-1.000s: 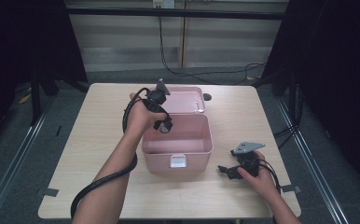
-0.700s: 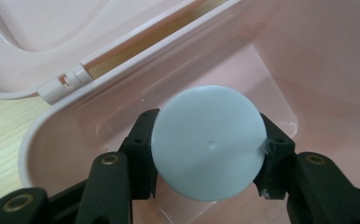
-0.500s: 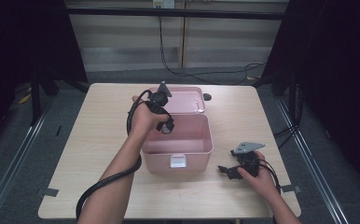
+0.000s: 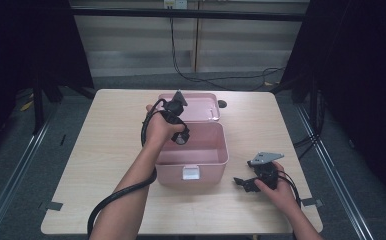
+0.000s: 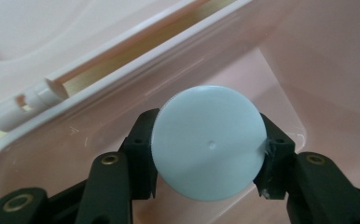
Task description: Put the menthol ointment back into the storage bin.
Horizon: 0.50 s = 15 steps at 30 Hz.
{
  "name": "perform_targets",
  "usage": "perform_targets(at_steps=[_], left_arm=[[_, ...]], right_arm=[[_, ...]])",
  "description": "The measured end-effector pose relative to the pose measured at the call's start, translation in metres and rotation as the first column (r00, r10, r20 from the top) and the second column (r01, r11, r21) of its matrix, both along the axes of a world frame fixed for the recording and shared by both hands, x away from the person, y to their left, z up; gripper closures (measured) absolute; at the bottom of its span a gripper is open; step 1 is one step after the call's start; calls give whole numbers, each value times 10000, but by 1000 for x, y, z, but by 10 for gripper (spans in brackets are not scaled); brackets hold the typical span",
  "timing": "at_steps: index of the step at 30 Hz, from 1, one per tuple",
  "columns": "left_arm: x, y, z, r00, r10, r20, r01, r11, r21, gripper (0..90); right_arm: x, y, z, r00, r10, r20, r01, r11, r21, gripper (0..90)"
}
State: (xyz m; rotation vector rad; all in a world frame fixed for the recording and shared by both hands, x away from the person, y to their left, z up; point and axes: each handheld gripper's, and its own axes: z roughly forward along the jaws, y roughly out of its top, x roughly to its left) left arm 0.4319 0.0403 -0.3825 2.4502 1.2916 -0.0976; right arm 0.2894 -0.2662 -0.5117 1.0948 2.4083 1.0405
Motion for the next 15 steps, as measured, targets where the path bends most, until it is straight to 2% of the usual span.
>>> perform_targets(at_steps=[15], left_arm=[[3,-6,-15,9998,156,-158,-156,9999,-18,503]], right_arm=[[0,0,0,10000,3,7,-3,10000,-10,125]])
